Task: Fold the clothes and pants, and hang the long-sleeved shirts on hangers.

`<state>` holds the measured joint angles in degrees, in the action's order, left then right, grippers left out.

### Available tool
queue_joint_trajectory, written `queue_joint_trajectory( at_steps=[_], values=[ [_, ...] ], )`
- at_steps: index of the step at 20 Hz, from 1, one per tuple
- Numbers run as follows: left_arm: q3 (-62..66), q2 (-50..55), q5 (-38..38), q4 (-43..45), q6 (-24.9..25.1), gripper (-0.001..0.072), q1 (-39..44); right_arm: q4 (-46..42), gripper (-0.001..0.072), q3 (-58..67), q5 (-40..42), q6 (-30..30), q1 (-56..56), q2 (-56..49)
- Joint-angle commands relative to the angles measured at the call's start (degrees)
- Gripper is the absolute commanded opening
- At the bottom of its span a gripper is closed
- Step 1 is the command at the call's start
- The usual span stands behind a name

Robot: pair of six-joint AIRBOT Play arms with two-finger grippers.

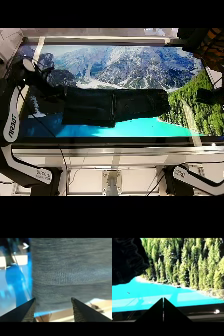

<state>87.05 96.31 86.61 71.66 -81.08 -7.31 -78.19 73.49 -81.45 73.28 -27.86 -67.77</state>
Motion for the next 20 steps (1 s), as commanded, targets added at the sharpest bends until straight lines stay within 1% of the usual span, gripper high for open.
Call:
queue_joint_trajectory(
  at_steps=[1, 3, 6, 9, 12, 13, 14, 15, 17, 18, 20],
  values=[
    [-7.9, -0.3, -9.3, -0.5, 3.2, 0.0519, -2.3, 0.1, 0.0018, -4.9, -0.2, -0.5, -0.4, 6.8],
    [-9.0, -0.1, -11.3, -4.1, 6.7, 0.0518, -2.3, 0.1, 0.0018, -5.7, -0.2, -0.5, -0.4, 8.9],
    [-9.0, 1.3, -13.9, -6.0, 7.0, 0.0519, -2.3, 0.2, 0.0018, -5.8, -0.6, -0.3, -0.3, 10.4],
    [-9.0, 3.1, -14.0, -7.1, 7.1, 0.0518, -2.3, 0.2, 0.0018, -5.8, -2.2, -0.3, -0.3, 11.0],
    [-9.0, 4.8, -13.8, -11.9, 9.4, 0.0517, -2.2, 0.3, 0.0018, -5.8, -2.1, -0.3, -0.4, 11.1],
    [-9.0, 5.2, -13.5, -13.2, 9.4, 0.0516, -2.1, 0.2, 0.0018, -5.8, -2.1, -0.3, -0.3, 11.1],
    [-9.0, 5.4, -13.1, -14.3, 9.4, 0.0487, -2.0, 0.2, 0.0018, -5.8, -2.1, -0.3, -0.3, 11.1],
    [-9.0, 5.4, -12.5, -14.9, 9.3, 0.0409, -1.9, 0.2, 0.0018, -5.8, -2.1, -0.3, -0.4, 11.1],
    [-9.0, 5.1, -10.0, -15.0, 9.6, 0.0141, -1.9, 0.2, 0.0018, -5.8, -1.9, -0.3, -0.3, 11.1],
    [-9.0, 4.7, -8.6, -14.7, 9.6, 0.0035, -2.3, 0.2, 0.0018, -5.8, -1.9, -0.3, -0.4, 11.1],
    [-8.9, 2.6, -6.3, -14.7, 9.5, 0.0038, -3.5, 0.2, 0.0018, -5.8, -1.9, -0.3, -0.3, 11.1]
  ],
)
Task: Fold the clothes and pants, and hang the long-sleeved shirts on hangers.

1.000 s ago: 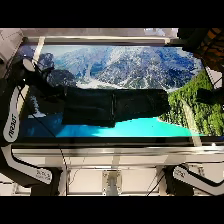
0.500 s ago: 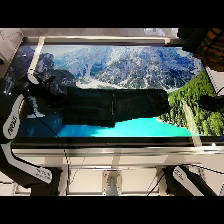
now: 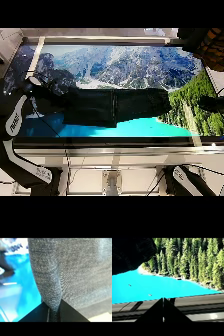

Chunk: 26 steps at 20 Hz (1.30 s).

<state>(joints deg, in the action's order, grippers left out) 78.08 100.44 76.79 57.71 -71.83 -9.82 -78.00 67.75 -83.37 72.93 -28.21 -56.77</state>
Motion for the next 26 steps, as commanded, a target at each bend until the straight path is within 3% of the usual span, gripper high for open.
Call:
queue_joint_trajectory(
  at_steps=[1, 3, 8, 13, 16, 22, 26],
  values=[
    [0.1, -3.3, 4.2, -0.7, -0.1, 0.0037, -1.8, 0.0, 0.0018, 0.0, 0.1, -0.1, 0.0, 0.1],
    [0.6, -7.8, 5.9, 1.3, -3.2, 0.0037, -3.9, 0.0, 0.0018, 0.0, 0.7, -0.2, 0.0, 0.0],
    [10.8, -17.7, 19.3, 10.4, -11.2, 0.0037, -6.9, 0.0, 0.0018, 0.0, 4.5, -0.2, 0.0, -0.1],
    [26.0, -19.7, 25.5, 3.2, -19.9, 0.0036, -3.8, 0.2, 0.0018, 0.0, 8.1, -0.2, 0.0, -0.1],
    [28.2, -19.5, 19.5, -9.1, -23.3, 0.0036, 2.4, 0.2, 0.0018, 0.0, 9.7, -0.2, 0.0, -0.1],
    [28.2, -10.0, 3.1, -9.8, -24.3, 0.0037, 25.2, 1.3, 0.0018, 0.0, 10.3, -0.2, 0.0, -0.6],
    [28.2, 2.1, -15.6, -14.1, -24.2, 0.0038, 37.5, 1.7, 0.0018, 0.0, 10.3, -0.4, 0.0, -0.9]
  ],
)
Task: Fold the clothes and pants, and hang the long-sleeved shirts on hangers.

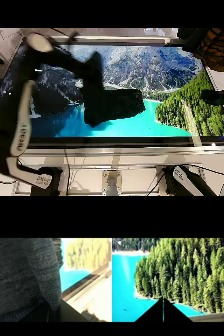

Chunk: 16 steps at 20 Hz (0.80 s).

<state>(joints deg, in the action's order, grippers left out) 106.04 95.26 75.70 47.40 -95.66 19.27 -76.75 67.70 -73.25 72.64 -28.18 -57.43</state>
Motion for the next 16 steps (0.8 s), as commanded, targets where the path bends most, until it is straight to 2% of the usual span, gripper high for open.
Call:
queue_joint_trajectory(
  at_steps=[1, 2, 3, 4, 5, 6, 7, 8, 9, 10, 11, 13, 14, 15, 16],
  values=[
    [0.2, 10.1, -19.4, -6.1, 0.4, 0.0039, 10.2, 0.5, 0.0018, 0.0, 0.2, -0.1, 0.0, -0.2],
    [0.2, 13.0, -23.5, -9.9, 2.8, 0.0054, 11.5, 0.5, 0.0018, 0.0, 0.1, -0.2, 0.0, -0.2],
    [0.2, 15.3, -25.7, -14.4, 5.9, 0.0181, 12.2, 0.5, 0.0018, 0.0, 0.0, -0.2, 0.0, -0.2],
    [0.2, 17.2, -26.3, -19.2, 9.4, 0.0364, 12.5, 0.5, 0.0018, 0.0, 0.1, -0.2, 0.0, -0.2],
    [0.2, 18.8, -25.9, -24.3, 13.0, 0.0377, 12.5, 1.0, 0.002, 0.0, 0.4, -0.4, 0.0, -0.2],
    [0.2, 19.7, -24.9, -28.5, 16.9, 0.0378, 12.5, 2.7, 0.0064, -0.3, 1.0, -2.3, 0.0, -0.2],
    [0.2, 20.0, -23.8, -31.1, 20.0, 0.0378, 12.4, 5.5, 0.0165, -1.0, 1.6, -4.7, 0.0, -0.2],
    [0.2, 19.8, -23.5, -32.0, 21.6, 0.0378, 12.4, 9.2, 0.0235, -2.4, 2.8, -6.4, 0.0, -0.2],
    [0.2, 19.5, -23.5, -32.0, 21.6, 0.0386, 12.4, 12.7, 0.0248, -4.2, 4.2, -8.1, 0.0, -0.2],
    [0.2, 19.1, -23.5, -32.0, 21.7, 0.0427, 12.1, 16.0, 0.025, -6.6, 6.1, -10.5, 0.1, -0.2],
    [0.2, 18.6, -23.0, -32.0, 22.1, 0.0441, 11.6, 17.6, 0.0308, -9.1, 8.4, -12.1, 0.5, -0.3],
    [0.2, 17.2, -20.6, -32.0, 24.0, 0.0441, 10.1, 18.3, 0.0579, -14.0, 12.9, -12.4, 3.1, -2.0],
    [0.2, 16.4, -18.7, -31.0, 24.4, 0.0441, 9.2, 19.0, 0.0646, -15.6, 14.3, -12.4, 5.1, -3.6],
    [0.2, 15.4, -16.8, -28.1, 24.3, 0.0441, 8.3, 20.2, 0.0676, -16.4, 14.9, -12.7, 7.5, -5.9],
    [0.2, 14.1, -14.8, -23.3, 23.3, 0.0441, 7.4, 22.1, 0.0677, -16.3, 15.8, -13.5, 10.7, -8.9]
  ],
)
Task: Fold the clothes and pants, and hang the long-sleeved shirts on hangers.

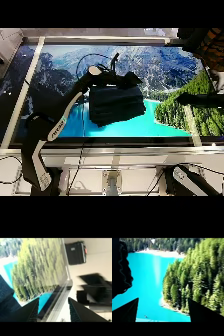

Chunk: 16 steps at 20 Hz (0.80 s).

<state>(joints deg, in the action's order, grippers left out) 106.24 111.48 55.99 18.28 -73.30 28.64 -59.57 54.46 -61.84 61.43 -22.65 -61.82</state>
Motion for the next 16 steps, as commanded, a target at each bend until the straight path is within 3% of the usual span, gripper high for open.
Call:
queue_joint_trajectory(
  at_steps=[1, 3, 6, 8, 10, 14, 15, 16],
  values=[
    [0.0, -3.4, 7.0, 11.4, -1.2, 0.044, -2.7, 6.6, 0.0678, -2.8, 6.4, -2.3, 8.3, -7.4],
    [0.0, -6.6, 11.7, 27.1, -8.0, 0.044, -3.8, 10.4, 0.0677, -0.9, 11.1, -2.1, 15.0, -14.0],
    [0.0, -11.4, 18.9, 53.3, -16.3, 0.0439, -3.7, 12.0, 0.0678, 5.4, 11.7, 0.7, 21.9, -23.0],
    [0.0, -13.9, 24.2, 63.8, -16.7, 0.044, -3.6, 12.0, 0.0677, 9.8, 11.7, 2.5, 24.4, -26.9],
    [-0.1, -15.4, 27.9, 69.4, -16.7, 0.0439, -3.6, 12.0, 0.0675, 13.6, 11.7, 4.0, 25.6, -29.0],
    [-3.9, -17.0, 28.7, 71.3, -16.7, 0.0439, -3.7, 11.4, 0.0627, 15.4, 10.5, 6.1, 26.3, -31.4],
    [-6.0, -17.4, 28.6, 71.3, -16.7, 0.0439, -3.6, 11.3, 0.0555, 15.5, 8.9, 6.4, 26.3, -32.2],
    [-8.2, -17.7, 28.1, 71.3, -16.8, 0.0439, -3.5, 11.1, 0.0426, 15.4, 7.0, 6.4, 26.3, -32.9]
  ],
)
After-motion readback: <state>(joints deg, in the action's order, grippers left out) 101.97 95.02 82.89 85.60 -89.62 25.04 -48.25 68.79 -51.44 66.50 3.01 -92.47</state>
